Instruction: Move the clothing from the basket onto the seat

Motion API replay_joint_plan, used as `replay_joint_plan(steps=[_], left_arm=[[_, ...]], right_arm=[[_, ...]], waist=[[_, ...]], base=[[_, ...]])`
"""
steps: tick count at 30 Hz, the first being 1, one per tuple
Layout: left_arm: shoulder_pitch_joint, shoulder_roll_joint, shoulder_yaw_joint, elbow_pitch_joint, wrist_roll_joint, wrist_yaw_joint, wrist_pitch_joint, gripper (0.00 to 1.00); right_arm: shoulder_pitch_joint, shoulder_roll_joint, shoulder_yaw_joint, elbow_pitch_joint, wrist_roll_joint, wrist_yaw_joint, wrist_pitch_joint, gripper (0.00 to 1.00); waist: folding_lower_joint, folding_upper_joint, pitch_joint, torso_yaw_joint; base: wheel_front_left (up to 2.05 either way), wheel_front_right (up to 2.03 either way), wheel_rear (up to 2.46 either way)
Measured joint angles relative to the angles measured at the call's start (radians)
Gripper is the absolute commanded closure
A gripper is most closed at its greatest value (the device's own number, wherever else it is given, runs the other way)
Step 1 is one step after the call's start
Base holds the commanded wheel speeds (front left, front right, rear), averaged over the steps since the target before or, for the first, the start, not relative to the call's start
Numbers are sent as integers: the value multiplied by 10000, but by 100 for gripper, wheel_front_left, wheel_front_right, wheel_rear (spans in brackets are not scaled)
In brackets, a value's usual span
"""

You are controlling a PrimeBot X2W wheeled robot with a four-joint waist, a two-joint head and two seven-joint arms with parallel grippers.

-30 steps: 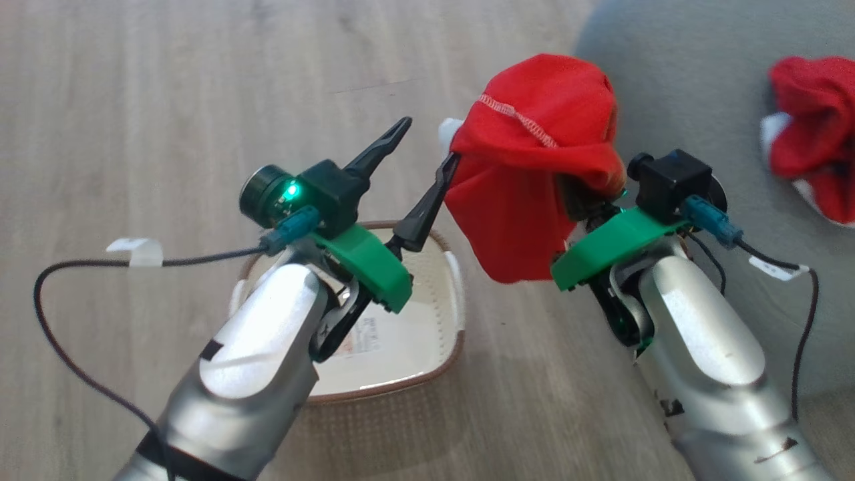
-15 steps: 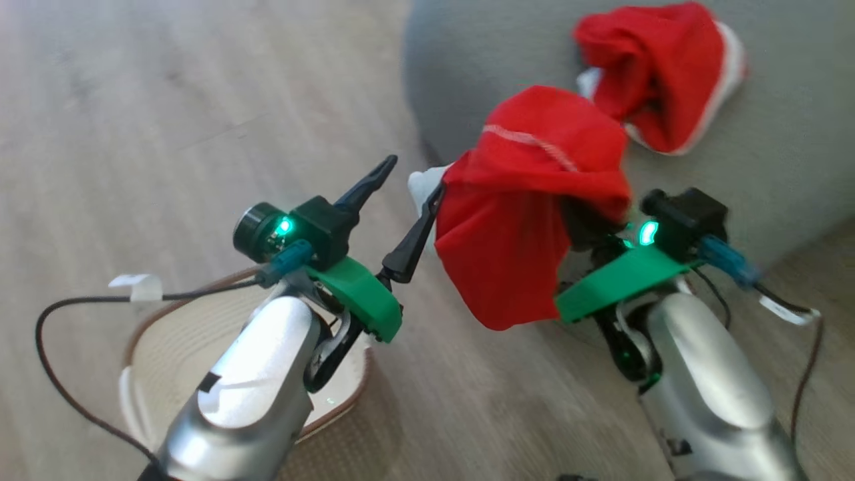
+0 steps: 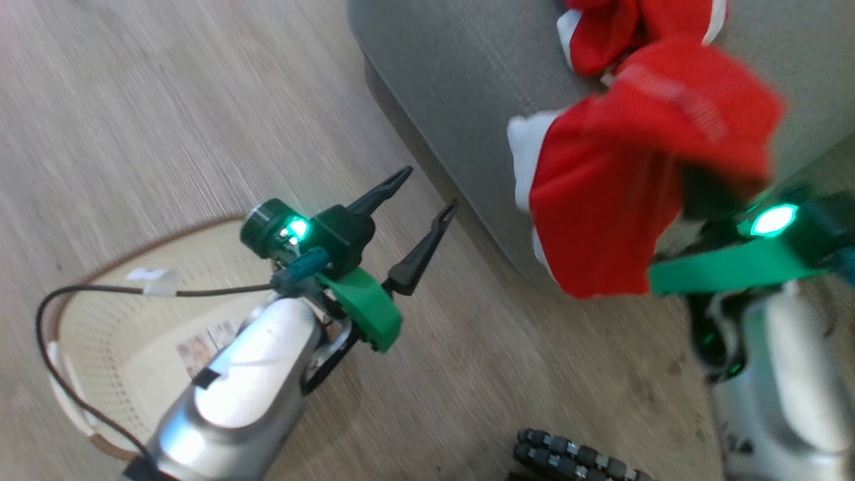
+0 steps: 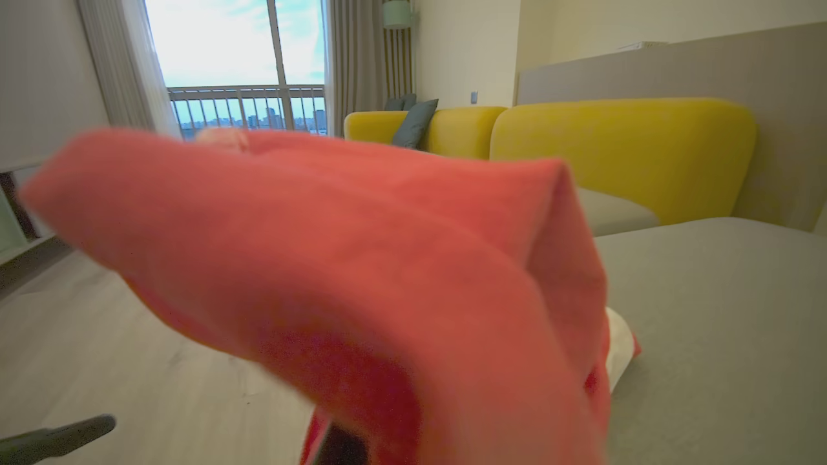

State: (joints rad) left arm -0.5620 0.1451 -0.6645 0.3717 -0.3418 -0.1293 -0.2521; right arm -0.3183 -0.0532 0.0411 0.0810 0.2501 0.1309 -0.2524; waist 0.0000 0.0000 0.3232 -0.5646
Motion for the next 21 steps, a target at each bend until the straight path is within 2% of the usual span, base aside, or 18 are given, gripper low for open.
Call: replay_joint_plan(steps=[8,16,21], left_arm=[[-76,1127,-249,-516,-25,0,77,0],[-40,2324,19,-1551,-105,96,564,0],[101,2744,146,-2159,-105,104,807,0]], right_arm=[[-2151,-46,-1942,-267,-968,2,-2,100],[-5150,-1216,-3590,1544,-1580,2,-27,100],[-6840,-1845,-4899,2291,-2100,2,282,100]], waist=[[2,0,1363,-44],[2,0,2606,-8],[1,0,3181,267]], base=[[0,0,0],[0,0,0],[0,0,0]])
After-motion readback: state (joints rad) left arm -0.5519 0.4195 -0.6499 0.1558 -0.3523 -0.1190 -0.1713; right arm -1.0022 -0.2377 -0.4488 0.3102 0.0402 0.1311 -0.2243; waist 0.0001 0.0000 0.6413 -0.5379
